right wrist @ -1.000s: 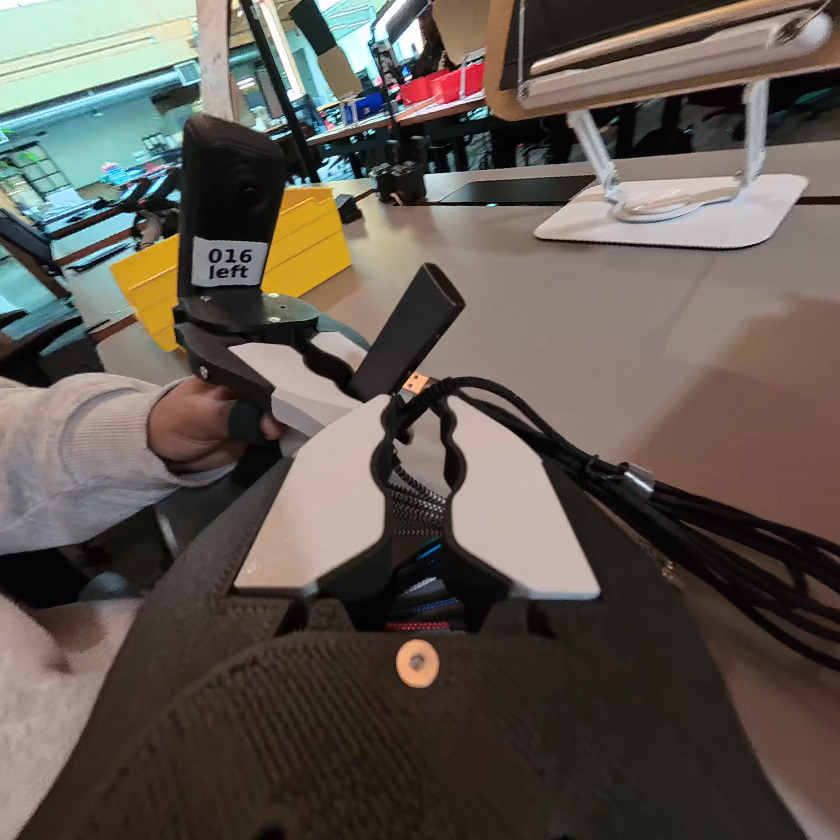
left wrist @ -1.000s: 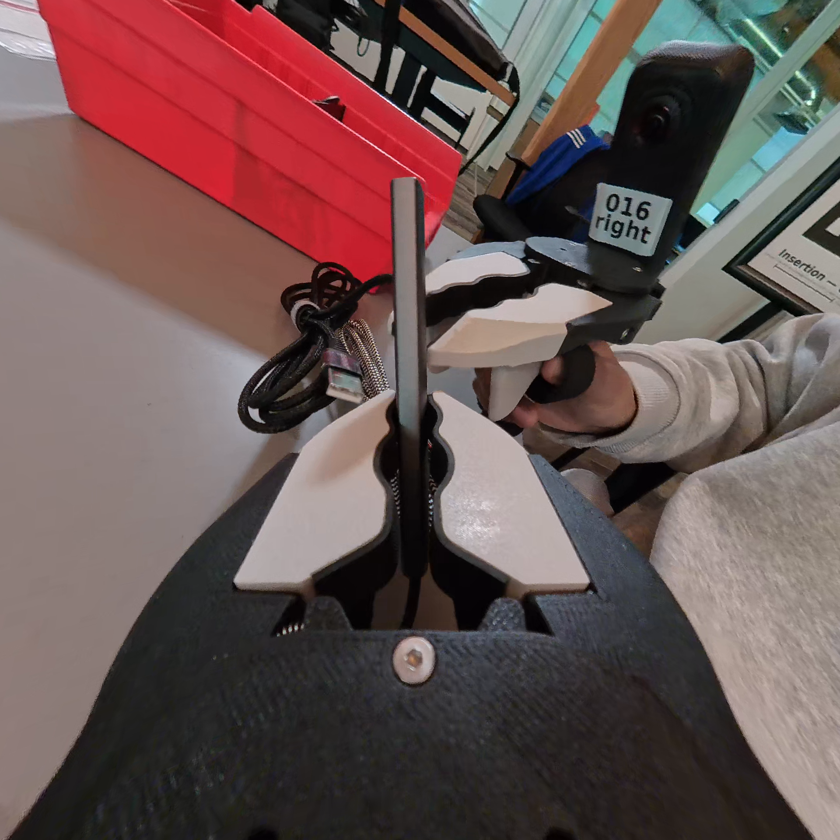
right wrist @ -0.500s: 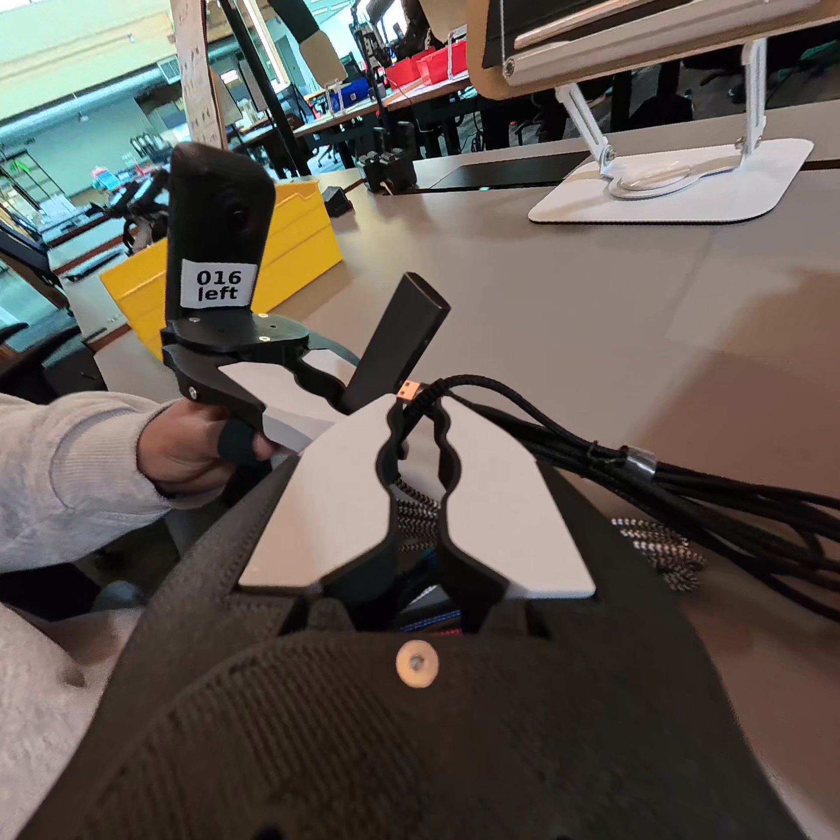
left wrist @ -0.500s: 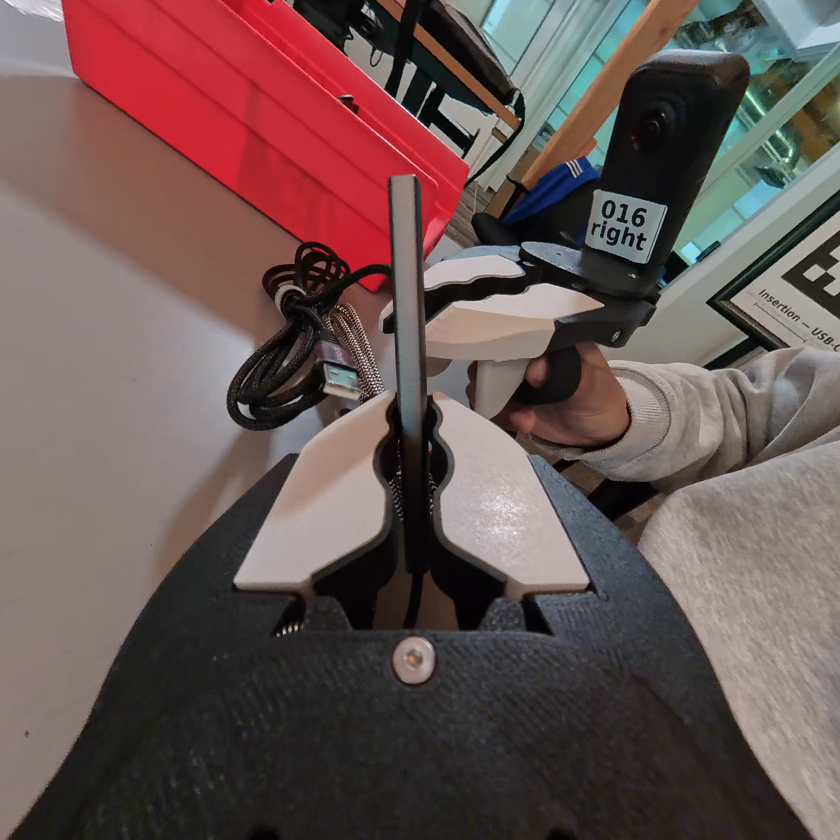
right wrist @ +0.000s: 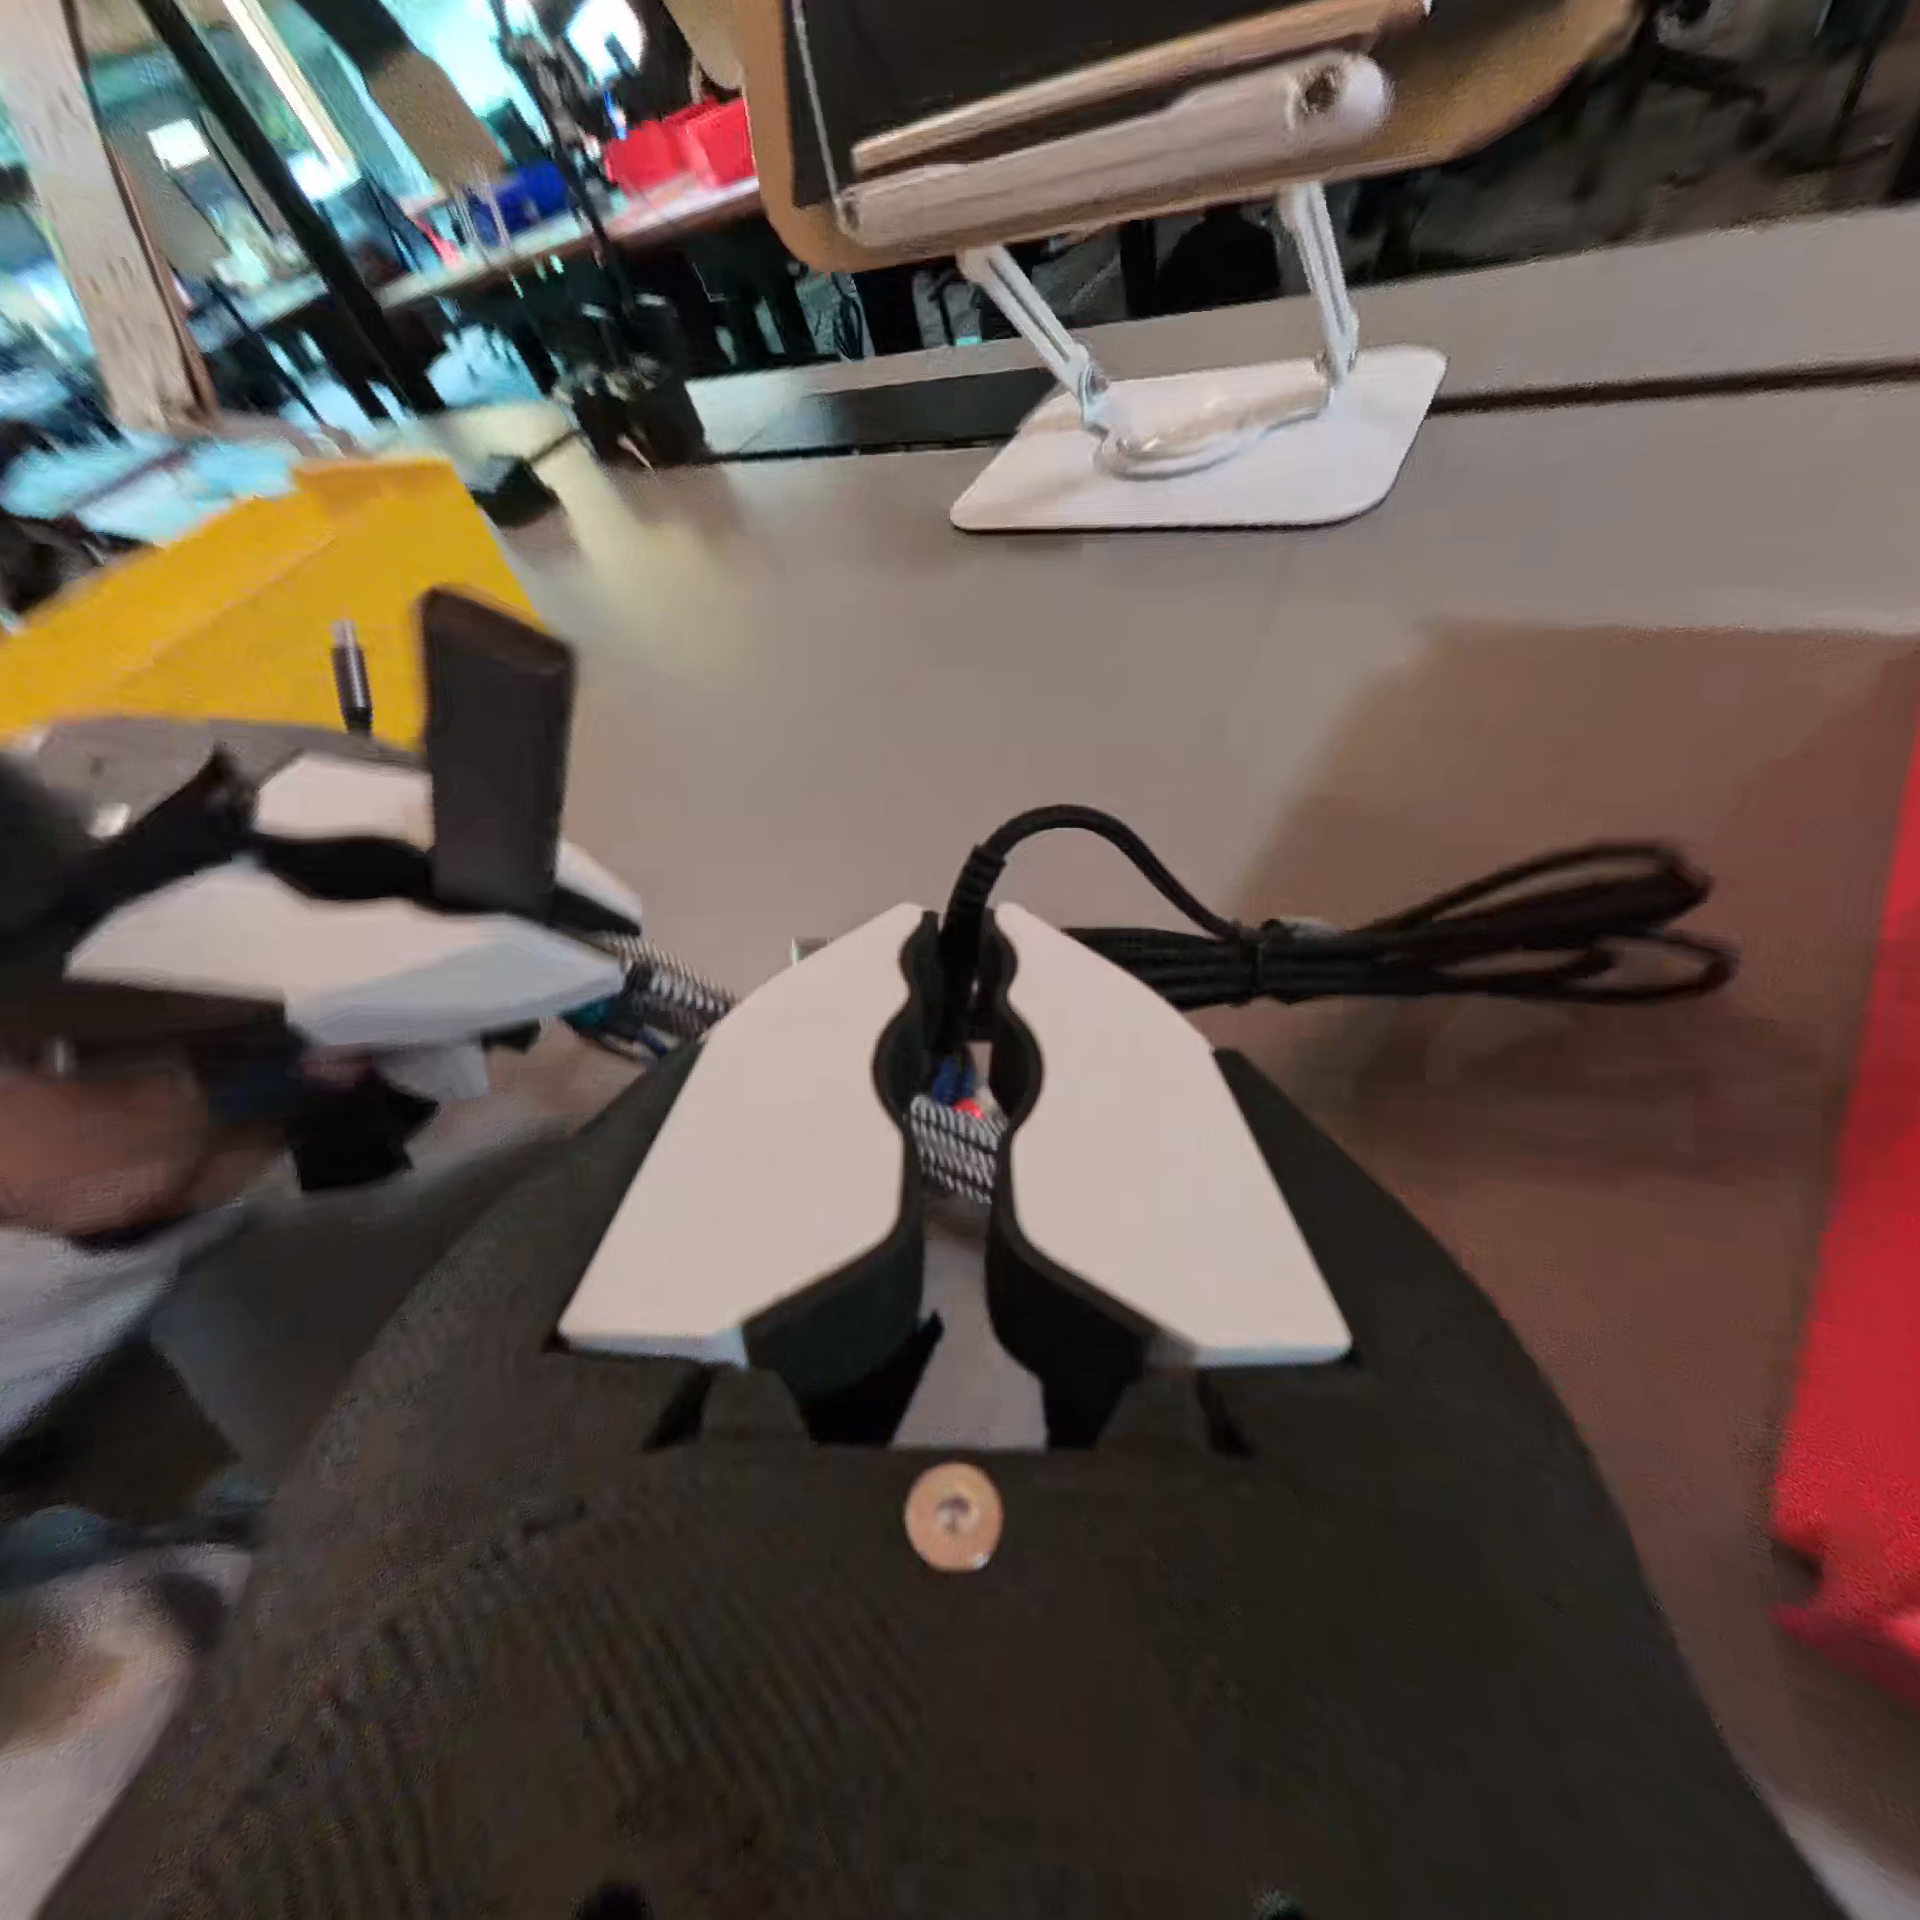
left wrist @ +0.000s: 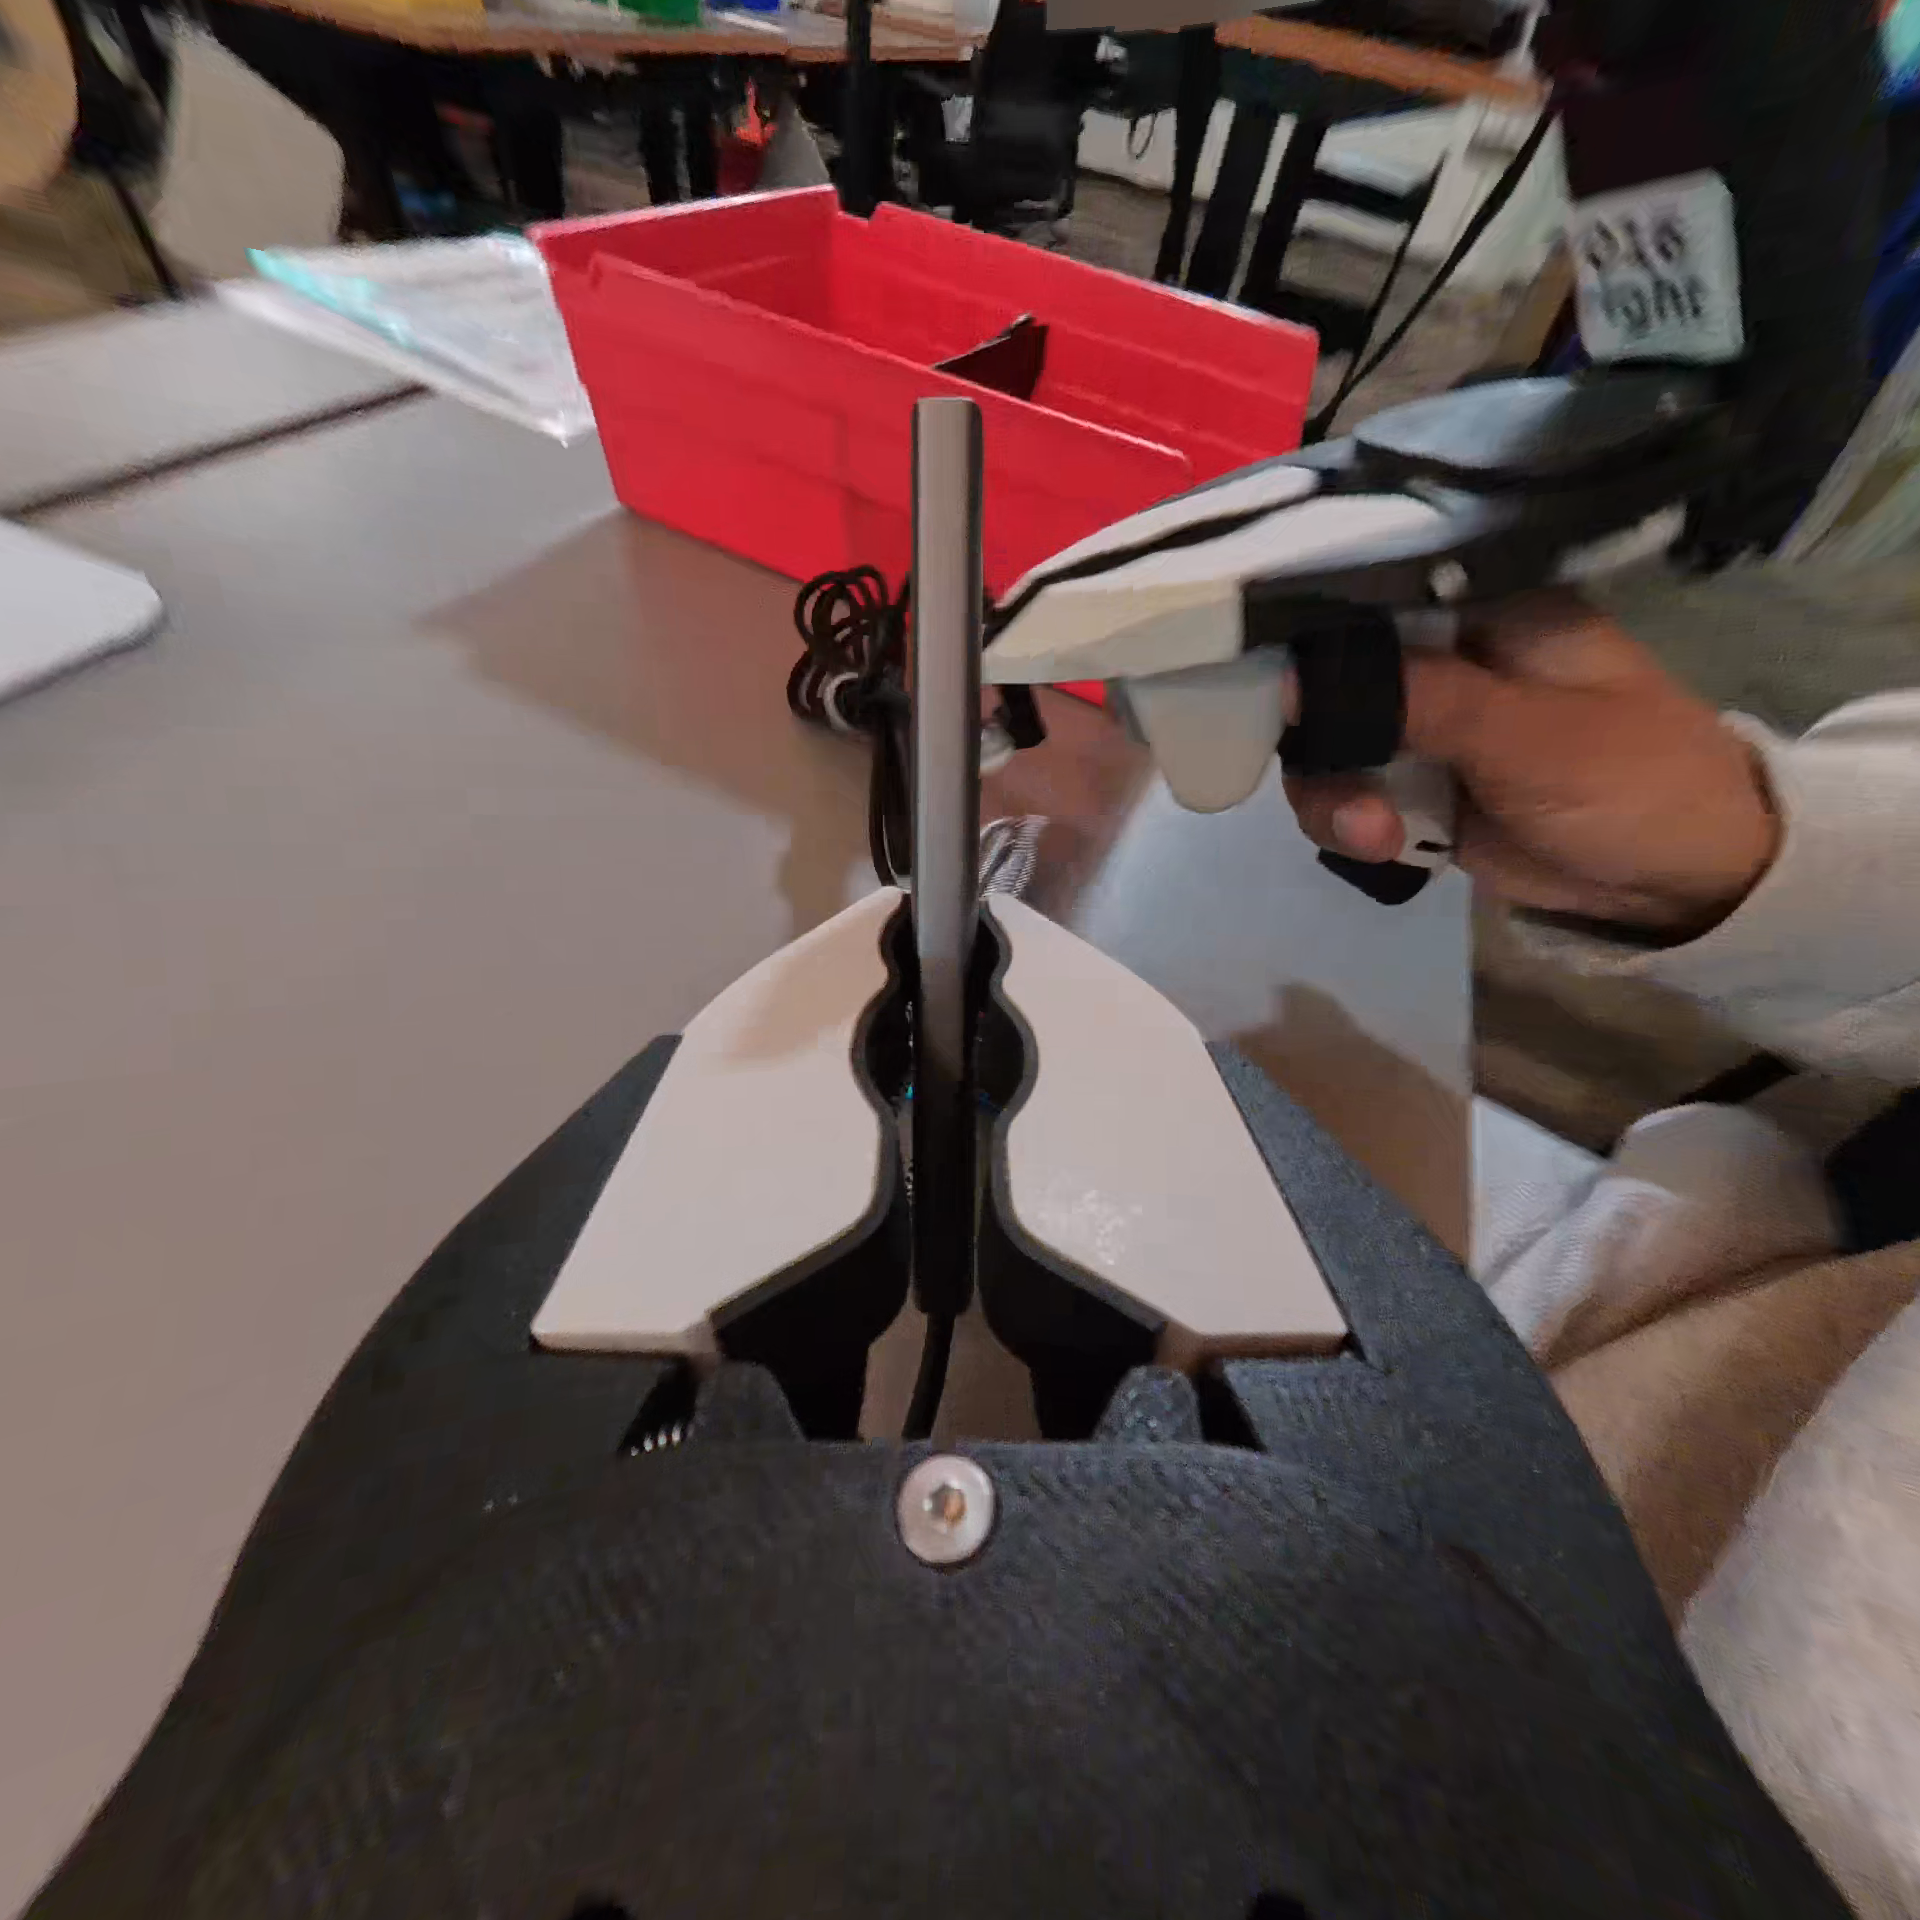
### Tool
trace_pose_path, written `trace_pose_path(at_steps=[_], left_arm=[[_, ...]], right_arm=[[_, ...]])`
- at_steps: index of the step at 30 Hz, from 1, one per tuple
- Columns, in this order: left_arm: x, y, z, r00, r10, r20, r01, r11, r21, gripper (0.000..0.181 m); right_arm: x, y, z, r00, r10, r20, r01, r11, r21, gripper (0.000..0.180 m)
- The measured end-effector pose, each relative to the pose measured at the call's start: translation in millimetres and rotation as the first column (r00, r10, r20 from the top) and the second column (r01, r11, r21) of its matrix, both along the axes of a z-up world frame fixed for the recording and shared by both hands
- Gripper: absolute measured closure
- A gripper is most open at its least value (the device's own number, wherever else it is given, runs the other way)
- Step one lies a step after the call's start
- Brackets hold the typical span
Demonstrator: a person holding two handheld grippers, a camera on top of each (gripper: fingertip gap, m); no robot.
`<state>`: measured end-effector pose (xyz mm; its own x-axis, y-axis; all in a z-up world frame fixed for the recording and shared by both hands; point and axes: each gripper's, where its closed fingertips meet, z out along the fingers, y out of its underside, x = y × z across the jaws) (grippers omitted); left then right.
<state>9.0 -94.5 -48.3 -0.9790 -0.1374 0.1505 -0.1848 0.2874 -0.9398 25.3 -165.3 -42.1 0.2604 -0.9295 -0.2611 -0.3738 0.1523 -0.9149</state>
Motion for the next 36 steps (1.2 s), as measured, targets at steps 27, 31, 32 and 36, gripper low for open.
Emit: trace_pose_path(at_steps=[27, 31, 32, 36], left_arm=[[27.5, 11.7, -23.6, 0.850, -0.132, -0.511, 0.069, 0.988, -0.141, 0.171], [27.0, 11.4, -23.4, 0.850, -0.133, -0.510, 0.070, 0.987, -0.142, 0.171], [26.9, 11.4, -23.4, 0.850, -0.133, -0.509, 0.070, 0.987, -0.141, 0.171], [27.0, 11.3, -23.5, 0.846, -0.136, -0.516, 0.071, 0.987, -0.144, 0.171]], right_arm=[[-52.5, -137.6, 165.9, 0.833, -0.150, 0.533, 0.323, 0.913, -0.248, 0.171], [-29.2, -189.1, 81.7, 0.917, -0.315, 0.243, 0.375, 0.889, -0.264, 0.165], [-25.9, -200.5, 53.1, 0.924, -0.361, 0.124, 0.381, 0.889, -0.255, 0.154], [-26.1, -204.8, 10.0, 0.927, -0.368, -0.071, 0.354, 0.922, -0.160, 0.129]])
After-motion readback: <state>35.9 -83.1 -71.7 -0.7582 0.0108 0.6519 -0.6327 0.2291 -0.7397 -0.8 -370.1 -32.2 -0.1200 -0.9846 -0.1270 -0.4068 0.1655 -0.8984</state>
